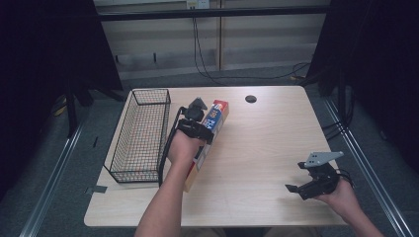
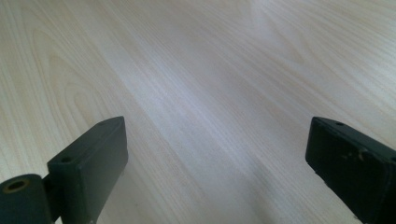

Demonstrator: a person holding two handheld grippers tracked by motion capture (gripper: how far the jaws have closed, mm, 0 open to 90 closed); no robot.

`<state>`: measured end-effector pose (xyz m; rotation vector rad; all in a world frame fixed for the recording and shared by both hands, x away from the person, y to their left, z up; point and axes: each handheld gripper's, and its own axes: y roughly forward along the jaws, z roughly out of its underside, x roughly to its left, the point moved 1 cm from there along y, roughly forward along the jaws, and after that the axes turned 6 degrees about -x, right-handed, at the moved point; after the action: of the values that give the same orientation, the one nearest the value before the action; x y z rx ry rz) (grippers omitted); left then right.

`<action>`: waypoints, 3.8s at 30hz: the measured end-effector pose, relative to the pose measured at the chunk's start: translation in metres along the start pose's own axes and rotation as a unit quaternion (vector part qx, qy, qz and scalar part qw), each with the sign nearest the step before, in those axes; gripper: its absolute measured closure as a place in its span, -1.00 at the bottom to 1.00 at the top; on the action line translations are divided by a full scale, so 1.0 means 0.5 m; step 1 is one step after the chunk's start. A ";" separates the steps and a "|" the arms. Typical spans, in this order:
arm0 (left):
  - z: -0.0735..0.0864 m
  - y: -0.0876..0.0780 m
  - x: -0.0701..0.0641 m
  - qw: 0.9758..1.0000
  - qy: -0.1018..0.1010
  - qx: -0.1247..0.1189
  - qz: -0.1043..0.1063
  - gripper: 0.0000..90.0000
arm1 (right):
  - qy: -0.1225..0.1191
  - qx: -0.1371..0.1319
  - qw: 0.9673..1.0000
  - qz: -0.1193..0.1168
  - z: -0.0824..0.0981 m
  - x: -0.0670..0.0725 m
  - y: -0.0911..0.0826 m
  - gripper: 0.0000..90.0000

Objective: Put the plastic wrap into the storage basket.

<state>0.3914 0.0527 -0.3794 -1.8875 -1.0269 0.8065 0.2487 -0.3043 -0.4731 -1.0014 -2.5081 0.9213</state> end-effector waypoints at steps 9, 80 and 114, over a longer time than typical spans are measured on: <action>-0.002 -0.016 0.016 1.000 -0.010 -0.006 -0.006 -0.04 | 0.002 0.003 1.000 0.000 0.000 0.001 0.000 -0.87; 0.009 -0.133 0.141 0.994 -0.091 -0.029 -0.058 -0.04 | 0.010 0.003 1.000 -0.002 -0.002 -0.002 0.002 -0.91; 0.041 -0.162 0.196 0.989 -0.121 -0.034 -0.083 -0.04 | 0.010 0.003 1.000 -0.001 -0.004 -0.003 -0.001 -0.91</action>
<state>0.3919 0.1726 -0.3317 -1.7611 -1.3574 0.9285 0.2504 -0.3048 -0.4716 -1.0010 -2.4873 0.9134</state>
